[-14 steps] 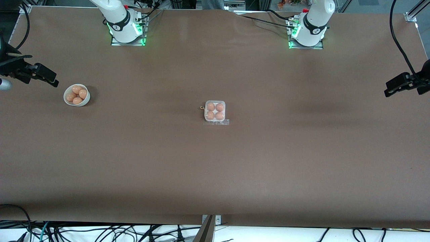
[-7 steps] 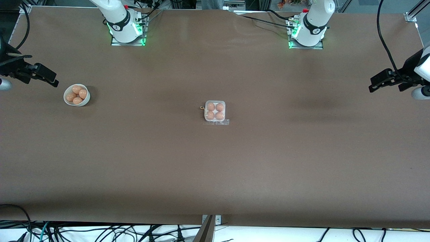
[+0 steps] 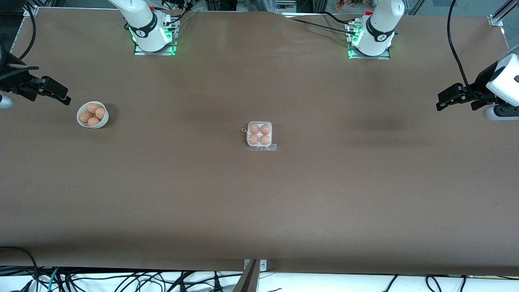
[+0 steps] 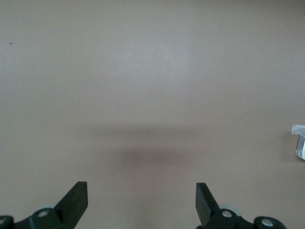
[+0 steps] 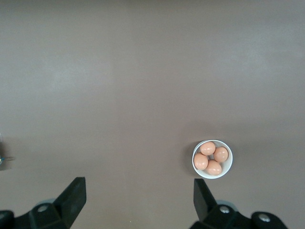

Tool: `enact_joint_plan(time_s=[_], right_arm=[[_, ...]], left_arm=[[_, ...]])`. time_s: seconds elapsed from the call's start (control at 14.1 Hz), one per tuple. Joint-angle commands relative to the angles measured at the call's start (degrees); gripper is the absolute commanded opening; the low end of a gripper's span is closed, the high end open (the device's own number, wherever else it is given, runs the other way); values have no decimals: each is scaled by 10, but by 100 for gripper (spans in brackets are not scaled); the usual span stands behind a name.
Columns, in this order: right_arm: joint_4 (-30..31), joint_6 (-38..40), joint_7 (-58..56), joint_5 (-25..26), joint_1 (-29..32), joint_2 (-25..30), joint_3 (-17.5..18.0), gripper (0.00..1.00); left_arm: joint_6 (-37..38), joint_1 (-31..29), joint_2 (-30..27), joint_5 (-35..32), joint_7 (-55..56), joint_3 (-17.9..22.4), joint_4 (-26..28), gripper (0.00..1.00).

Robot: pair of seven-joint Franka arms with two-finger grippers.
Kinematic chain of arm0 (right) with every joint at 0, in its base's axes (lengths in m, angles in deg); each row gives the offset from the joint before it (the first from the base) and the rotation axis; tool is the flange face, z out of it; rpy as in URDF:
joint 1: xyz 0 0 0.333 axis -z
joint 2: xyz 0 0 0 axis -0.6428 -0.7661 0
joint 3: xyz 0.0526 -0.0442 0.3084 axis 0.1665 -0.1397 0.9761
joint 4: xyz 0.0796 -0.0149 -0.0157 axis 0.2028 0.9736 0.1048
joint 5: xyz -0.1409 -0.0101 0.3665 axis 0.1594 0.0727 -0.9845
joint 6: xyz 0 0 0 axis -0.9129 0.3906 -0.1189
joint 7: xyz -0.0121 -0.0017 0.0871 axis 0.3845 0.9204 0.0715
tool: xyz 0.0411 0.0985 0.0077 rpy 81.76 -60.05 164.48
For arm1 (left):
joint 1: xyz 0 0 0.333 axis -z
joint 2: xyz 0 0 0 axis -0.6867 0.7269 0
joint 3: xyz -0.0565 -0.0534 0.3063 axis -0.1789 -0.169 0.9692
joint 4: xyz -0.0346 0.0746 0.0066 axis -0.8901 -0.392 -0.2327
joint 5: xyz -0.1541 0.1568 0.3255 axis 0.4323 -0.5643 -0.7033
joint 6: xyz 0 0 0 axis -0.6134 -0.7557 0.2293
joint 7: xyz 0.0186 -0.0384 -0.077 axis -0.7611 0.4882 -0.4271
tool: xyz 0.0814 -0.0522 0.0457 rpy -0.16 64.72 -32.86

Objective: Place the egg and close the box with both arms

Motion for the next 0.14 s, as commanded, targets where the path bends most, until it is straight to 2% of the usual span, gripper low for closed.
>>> enact_joint_plan(time_s=[0.0, 0.07], right_arm=[[2, 0, -9, -8, 1, 3, -1, 100], [2, 0, -9, -8, 1, 3, -1, 100]], left_arm=[[-8, 1, -17, 10, -11, 5, 18, 100], [-8, 1, -17, 10, -11, 5, 18, 100]])
